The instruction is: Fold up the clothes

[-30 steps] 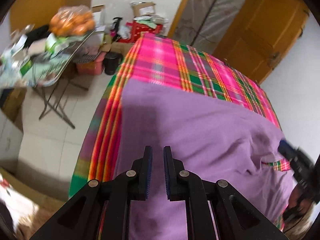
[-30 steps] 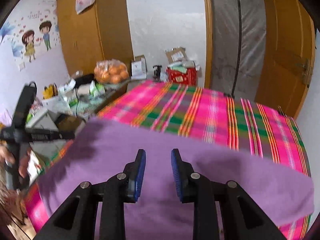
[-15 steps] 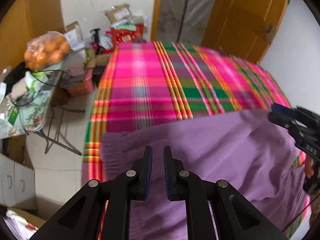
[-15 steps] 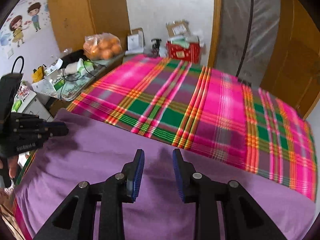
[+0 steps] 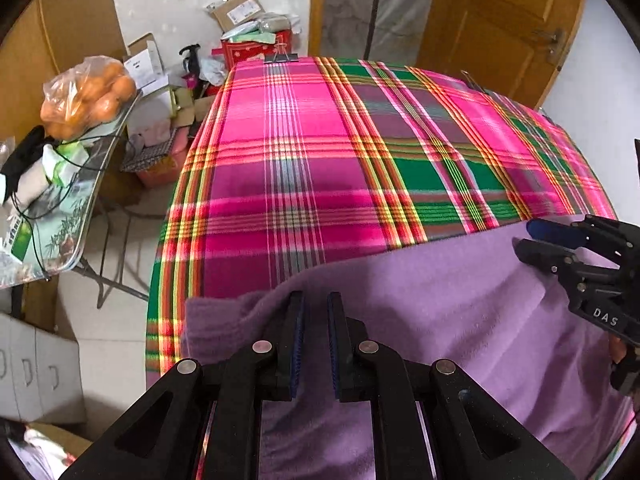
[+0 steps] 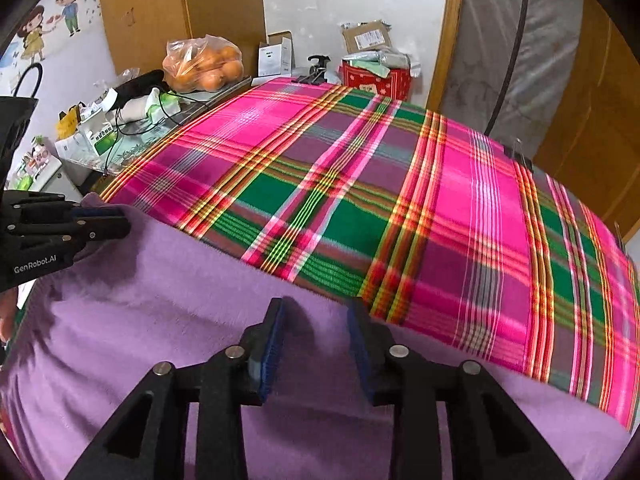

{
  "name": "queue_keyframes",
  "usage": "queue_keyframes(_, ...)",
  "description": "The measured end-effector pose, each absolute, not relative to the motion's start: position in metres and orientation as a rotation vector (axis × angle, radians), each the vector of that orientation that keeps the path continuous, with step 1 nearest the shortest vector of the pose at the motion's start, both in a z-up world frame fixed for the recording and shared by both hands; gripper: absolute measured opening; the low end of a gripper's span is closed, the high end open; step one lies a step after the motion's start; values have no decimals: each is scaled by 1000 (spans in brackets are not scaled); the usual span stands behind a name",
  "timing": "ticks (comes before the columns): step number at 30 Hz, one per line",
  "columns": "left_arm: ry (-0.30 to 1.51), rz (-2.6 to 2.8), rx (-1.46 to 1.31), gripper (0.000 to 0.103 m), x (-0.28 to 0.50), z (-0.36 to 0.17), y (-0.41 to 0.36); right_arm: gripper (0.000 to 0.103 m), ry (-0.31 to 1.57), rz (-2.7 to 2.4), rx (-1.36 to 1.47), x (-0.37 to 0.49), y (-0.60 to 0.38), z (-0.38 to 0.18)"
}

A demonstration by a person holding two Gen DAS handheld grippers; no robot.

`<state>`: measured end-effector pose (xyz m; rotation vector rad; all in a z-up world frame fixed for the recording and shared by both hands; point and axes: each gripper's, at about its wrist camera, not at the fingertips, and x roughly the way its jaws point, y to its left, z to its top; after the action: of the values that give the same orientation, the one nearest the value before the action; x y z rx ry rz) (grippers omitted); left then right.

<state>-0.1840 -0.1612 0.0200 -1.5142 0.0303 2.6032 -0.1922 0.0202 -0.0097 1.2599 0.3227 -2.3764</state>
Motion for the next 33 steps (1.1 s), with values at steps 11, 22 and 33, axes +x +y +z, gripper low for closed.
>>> queue_keyframes(11,288,2687,-1448,14,-176,28,-157,48,274,-2329,1221,-195,26,-7)
queue_keyframes(22,493,2598,-1364,22,-174,18,-152,54,328,-2299,1186,-197,18,-13)
queue_keyframes(33,380,2575,-1312,23,-168,16,-161,57,347,-2272,1137,-195,16,-14)
